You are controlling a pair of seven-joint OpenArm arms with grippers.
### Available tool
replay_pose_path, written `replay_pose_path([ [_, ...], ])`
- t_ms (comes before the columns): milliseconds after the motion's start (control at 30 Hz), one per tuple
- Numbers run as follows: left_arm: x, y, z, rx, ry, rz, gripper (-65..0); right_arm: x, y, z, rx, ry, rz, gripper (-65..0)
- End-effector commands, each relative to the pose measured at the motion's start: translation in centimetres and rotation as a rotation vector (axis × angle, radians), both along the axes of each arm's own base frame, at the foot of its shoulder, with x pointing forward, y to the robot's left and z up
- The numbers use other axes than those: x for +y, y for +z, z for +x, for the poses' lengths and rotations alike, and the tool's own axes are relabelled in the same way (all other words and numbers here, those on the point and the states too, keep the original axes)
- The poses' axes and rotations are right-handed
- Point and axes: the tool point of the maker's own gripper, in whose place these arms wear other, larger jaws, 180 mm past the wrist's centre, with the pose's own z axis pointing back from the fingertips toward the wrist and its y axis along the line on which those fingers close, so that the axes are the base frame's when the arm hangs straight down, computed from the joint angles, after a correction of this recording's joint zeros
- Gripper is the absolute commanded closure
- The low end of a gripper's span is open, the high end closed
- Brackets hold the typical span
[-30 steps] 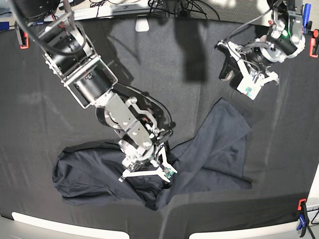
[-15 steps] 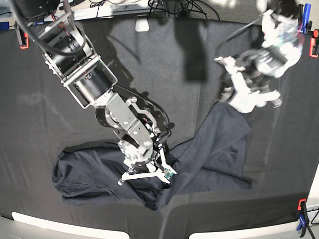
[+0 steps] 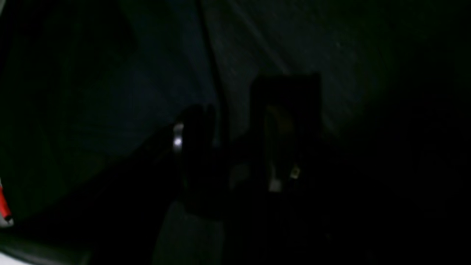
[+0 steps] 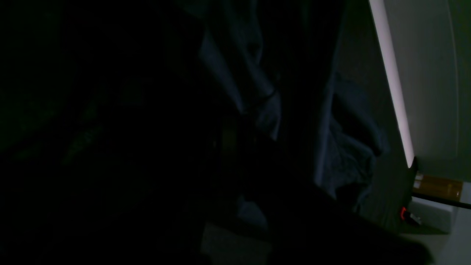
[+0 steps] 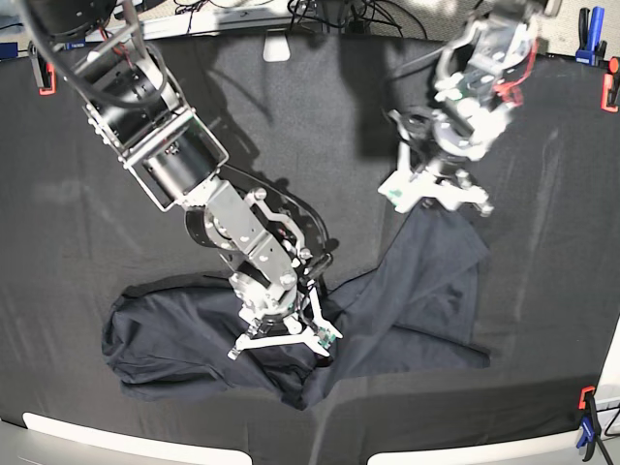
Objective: Layout the t-shirt on the table in an organized manner, then fold the t-shirt properly
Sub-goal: 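Lower the left gripper onto the shirt beside the right gripper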
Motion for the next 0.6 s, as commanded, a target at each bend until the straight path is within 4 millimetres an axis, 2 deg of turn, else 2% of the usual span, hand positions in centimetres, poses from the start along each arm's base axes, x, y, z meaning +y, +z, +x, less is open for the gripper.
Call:
replay_pose_path([
  [0, 0.6, -0.1, 0.4, -0.003, 0.009, 0.021, -25.0, 0.2, 2.5, 1.7, -0.074, -0.007, 0.008, 0.0],
  [100, 0.9, -0.9, 0.1, 0.019, 0.014, 0.030, -25.0, 0.2, 2.5, 1.7, -0.074, -0.007, 0.008, 0.0],
  [233, 1.7, 0.1, 1.3, -0.044, 0.083, 0.026, -24.8, 0.2, 2.5, 1.7, -0.074, -0.007, 0.008, 0.0],
  [300, 1.8, 0.3, 1.7, -0.049, 0.086, 0.028, -19.9, 0.2, 2.6, 1.7, -0.074, -0.007, 0.008, 0.0],
  [400, 1.7, 0.5, 1.8, -0.054, 0.084, 0.026, -3.5, 0.3, 2.6, 1.7, -0.079, -0.001, 0.013, 0.0],
  [433, 1.7, 0.5, 1.8, -0.055, 0.083, 0.025, 0.0, 0.4, 2.6, 1.8, -0.081, 0.003, 0.016, 0.0],
  [567, 1.9, 0.5, 1.9, -0.060, 0.088, 0.037, 0.0, 0.8, 2.9, 1.9, -0.093, 0.015, 0.026, 0.0],
])
